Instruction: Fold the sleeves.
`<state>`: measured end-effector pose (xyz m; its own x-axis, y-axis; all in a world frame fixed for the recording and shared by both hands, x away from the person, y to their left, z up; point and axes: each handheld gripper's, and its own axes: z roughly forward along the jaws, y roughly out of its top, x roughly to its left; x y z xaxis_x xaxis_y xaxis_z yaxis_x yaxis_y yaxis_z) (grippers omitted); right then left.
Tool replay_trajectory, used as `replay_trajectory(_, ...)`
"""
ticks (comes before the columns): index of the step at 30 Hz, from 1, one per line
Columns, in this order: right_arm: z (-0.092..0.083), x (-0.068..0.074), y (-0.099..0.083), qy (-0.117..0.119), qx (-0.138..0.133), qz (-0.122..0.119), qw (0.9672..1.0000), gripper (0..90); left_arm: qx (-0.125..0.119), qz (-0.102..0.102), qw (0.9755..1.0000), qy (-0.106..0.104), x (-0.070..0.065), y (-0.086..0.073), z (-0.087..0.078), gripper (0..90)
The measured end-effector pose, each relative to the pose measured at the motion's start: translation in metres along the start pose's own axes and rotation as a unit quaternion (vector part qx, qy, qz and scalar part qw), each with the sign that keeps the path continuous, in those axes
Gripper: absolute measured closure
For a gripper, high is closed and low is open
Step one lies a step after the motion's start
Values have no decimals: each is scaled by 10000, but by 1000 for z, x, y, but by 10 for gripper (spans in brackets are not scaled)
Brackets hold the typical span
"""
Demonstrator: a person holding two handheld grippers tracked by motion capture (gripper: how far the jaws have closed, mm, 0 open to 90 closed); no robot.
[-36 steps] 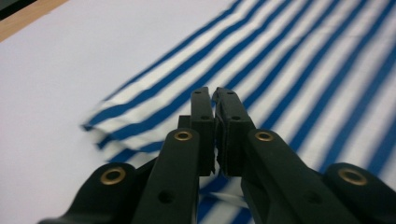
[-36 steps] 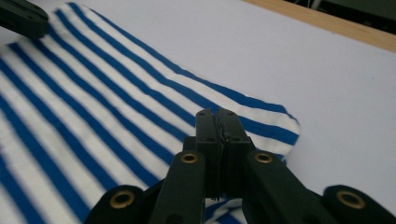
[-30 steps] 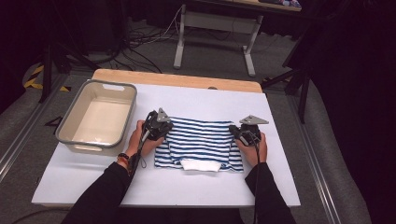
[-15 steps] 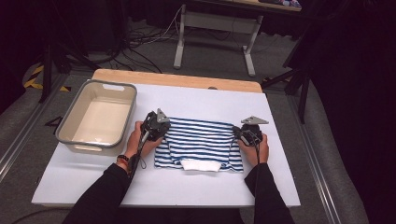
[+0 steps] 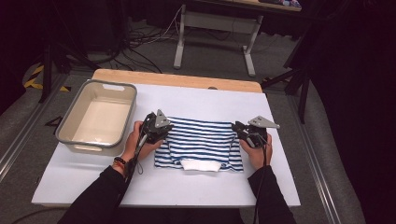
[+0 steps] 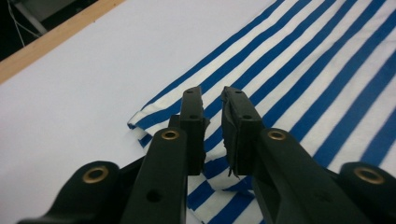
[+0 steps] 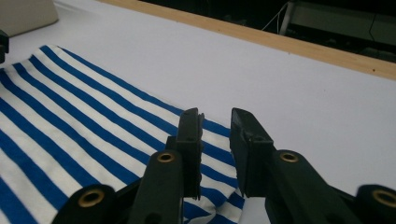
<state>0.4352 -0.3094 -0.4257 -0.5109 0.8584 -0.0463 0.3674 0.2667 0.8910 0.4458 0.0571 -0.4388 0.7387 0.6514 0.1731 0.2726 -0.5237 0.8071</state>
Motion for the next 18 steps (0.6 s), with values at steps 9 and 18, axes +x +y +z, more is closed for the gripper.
replay_trajectory(9, -15, 14, 7, 76, -284, -95, 9995, 583, -316, 253, 9992, -66, -14, 0, -21, 684)
replay_trajectory(18, -16, 32, 11, 146, -319, -280, 9990, 460, -576, 309, 9978, -109, -22, -6, -35, 589)
